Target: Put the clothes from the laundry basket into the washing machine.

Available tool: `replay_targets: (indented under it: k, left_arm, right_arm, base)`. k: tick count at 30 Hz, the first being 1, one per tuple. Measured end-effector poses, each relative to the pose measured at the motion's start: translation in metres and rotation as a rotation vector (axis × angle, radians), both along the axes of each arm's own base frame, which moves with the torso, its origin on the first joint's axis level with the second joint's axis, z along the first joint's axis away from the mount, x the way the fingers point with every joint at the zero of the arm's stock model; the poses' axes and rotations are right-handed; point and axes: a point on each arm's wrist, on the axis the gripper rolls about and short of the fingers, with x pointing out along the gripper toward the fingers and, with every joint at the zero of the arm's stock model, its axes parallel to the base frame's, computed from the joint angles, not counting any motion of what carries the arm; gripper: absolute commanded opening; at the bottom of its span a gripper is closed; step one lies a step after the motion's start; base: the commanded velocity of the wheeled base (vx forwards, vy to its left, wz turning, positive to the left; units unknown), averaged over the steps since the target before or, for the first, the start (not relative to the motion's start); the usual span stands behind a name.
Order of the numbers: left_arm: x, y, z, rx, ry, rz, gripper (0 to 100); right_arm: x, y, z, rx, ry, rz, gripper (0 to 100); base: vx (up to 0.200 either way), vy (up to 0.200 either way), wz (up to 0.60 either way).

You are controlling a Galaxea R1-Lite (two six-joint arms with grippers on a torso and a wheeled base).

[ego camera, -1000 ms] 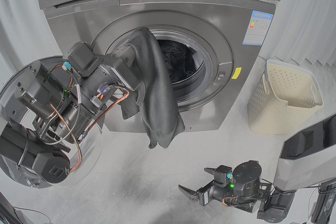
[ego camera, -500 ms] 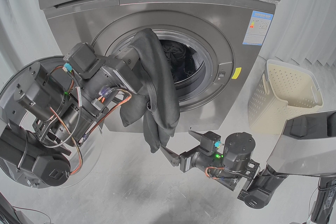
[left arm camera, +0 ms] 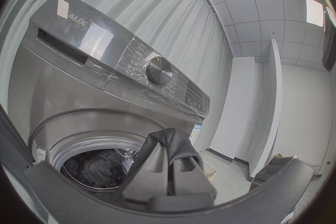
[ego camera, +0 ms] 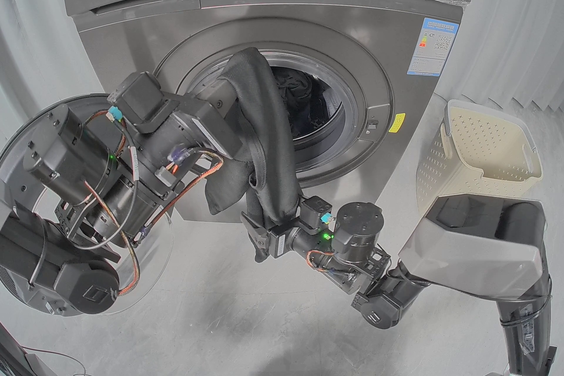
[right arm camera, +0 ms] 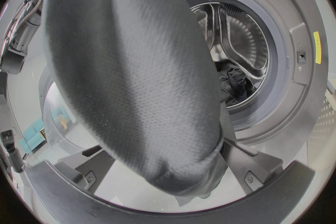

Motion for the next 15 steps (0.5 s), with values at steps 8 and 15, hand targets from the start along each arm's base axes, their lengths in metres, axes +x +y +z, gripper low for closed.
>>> replay_targets:
  k: [8, 15]
  left_arm:
    - [0.000, 0.000, 0.002, -0.005, -0.006, 0.000, 0]
    - [0.003, 0.003, 0.002, -0.002, -0.003, 0.014, 0]
  right_arm:
    - [0.023, 0.011, -0.011, 0.031, -0.023, -0.027, 0]
    - [0.029, 0.005, -0.007, 0.050, -0.033, -0.046, 0]
  base:
    - [0.000, 0.000, 0.00]
    - [0.000, 0.000, 0.00]
